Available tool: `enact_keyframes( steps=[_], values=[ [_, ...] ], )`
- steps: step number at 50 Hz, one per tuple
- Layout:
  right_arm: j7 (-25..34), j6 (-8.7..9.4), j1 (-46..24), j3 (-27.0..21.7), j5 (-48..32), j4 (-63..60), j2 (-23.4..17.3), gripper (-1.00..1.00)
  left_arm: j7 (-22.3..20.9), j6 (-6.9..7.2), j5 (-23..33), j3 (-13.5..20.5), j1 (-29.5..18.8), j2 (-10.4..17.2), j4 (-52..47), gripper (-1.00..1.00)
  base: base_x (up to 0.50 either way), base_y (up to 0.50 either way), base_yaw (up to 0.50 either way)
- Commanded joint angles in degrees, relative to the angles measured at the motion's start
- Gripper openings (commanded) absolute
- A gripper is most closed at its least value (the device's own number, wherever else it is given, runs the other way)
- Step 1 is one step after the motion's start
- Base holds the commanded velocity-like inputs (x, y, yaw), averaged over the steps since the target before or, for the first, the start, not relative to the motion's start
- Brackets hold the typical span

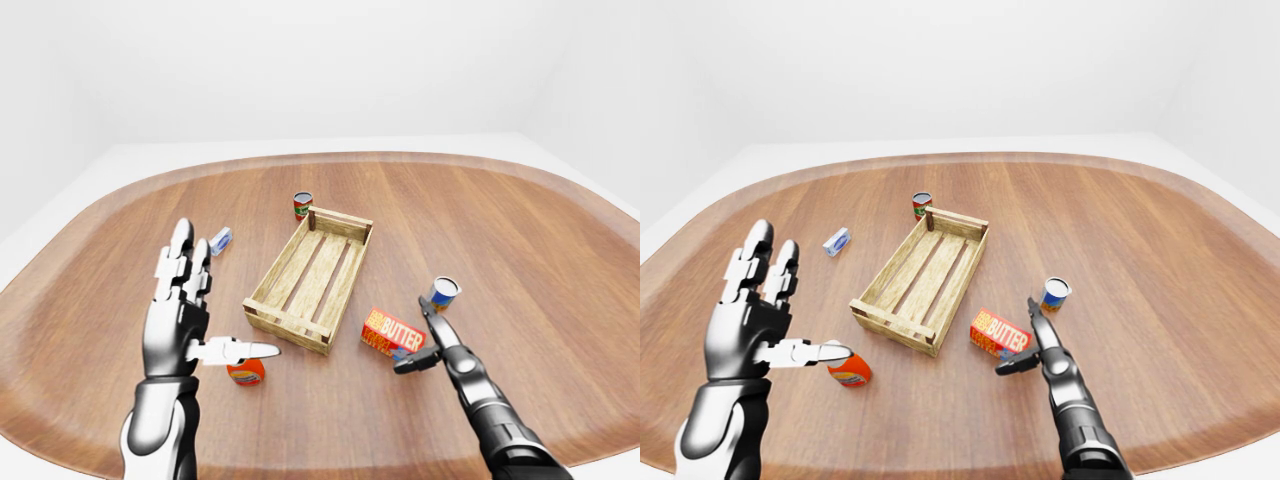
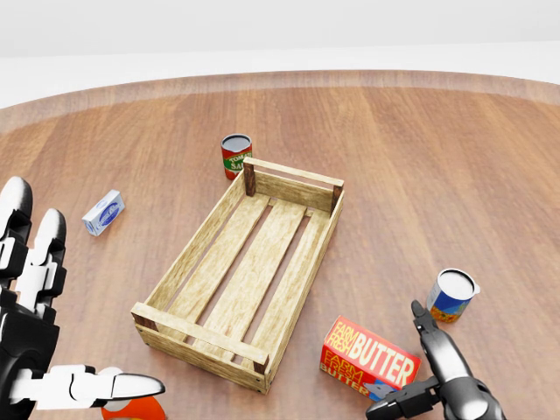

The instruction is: Pick up the butter and put it in the tray.

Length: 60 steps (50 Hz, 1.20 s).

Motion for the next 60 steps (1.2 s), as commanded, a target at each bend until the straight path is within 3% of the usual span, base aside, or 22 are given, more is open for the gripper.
enact_keyframes(
  steps=[1,7,8,9,10,29,35,40,43,44,49,60],
  values=[
    [-1.5,-3.19,-3.5,0.5,0.6,8.1,-0.7,1.00,0.0,0.00,0.0,0.0,0.1,-0.1,-0.3,1.00,0.00,0.00,0.00],
    [-2.4,-3.53,-4.4,0.9,0.7,11.8,-0.8,1.00,0.0,0.00,-0.1,0.1,0.0,0.0,-0.3,1.00,0.00,0.00,0.00],
    [-2.6,-3.53,-4.6,0.9,0.8,13.0,-0.8,0.73,0.0,0.00,-0.1,0.1,-0.1,0.0,-0.2,1.00,0.00,0.00,0.00],
    [-2.7,-3.53,-4.6,1.1,0.8,13.6,-0.8,-0.70,0.0,0.00,0.0,0.1,-0.2,0.0,0.2,1.00,0.00,0.00,0.00],
    [-2.7,-3.53,-4.5,1.1,0.9,13.8,-0.8,-1.00,0.0,0.00,0.0,0.1,-0.2,0.0,0.2,1.00,0.00,0.00,0.00],
    [-2.7,-3.53,-4.2,1.3,1.1,13.6,-0.7,-1.00,0.1,0.00,0.2,-0.2,-0.1,0.0,0.7,1.00,0.00,0.00,0.00],
    [-1.6,-3.37,-2.5,1.2,1.2,7.6,-0.8,-1.00,0.1,0.00,0.0,0.0,-0.1,0.1,0.3,1.00,0.00,0.00,0.00],
    [0.0,1.29,-0.3,0.7,0.3,-0.6,-0.4,-1.00,0.0,0.00,-0.1,0.1,-0.2,0.1,0.2,1.00,0.00,0.00,0.00],
    [1.6,5.94,1.6,0.6,-0.6,-8.4,0.0,-1.00,0.0,0.00,-0.1,0.2,-0.1,0.1,-0.1,1.00,0.00,0.00,0.00],
    [2.0,6.47,2.0,0.4,-1.0,-10.4,0.2,-1.00,0.0,0.00,-0.1,0.2,-0.1,0.0,0.0,1.00,0.00,0.00,0.00],
    [4.3,6.47,4.2,-0.2,-2.5,-20.2,0.9,-1.00,0.0,0.00,0.0,0.1,0.0,-0.1,-0.1,1.00,0.00,0.00,0.00],
    [6.2,6.47,5.2,-1.5,-3.4,-27.6,1.2,-1.00,0.0,0.00,-0.2,0.3,0.0,-0.1,-0.3,1.00,0.00,0.00,0.00]
  ],
)
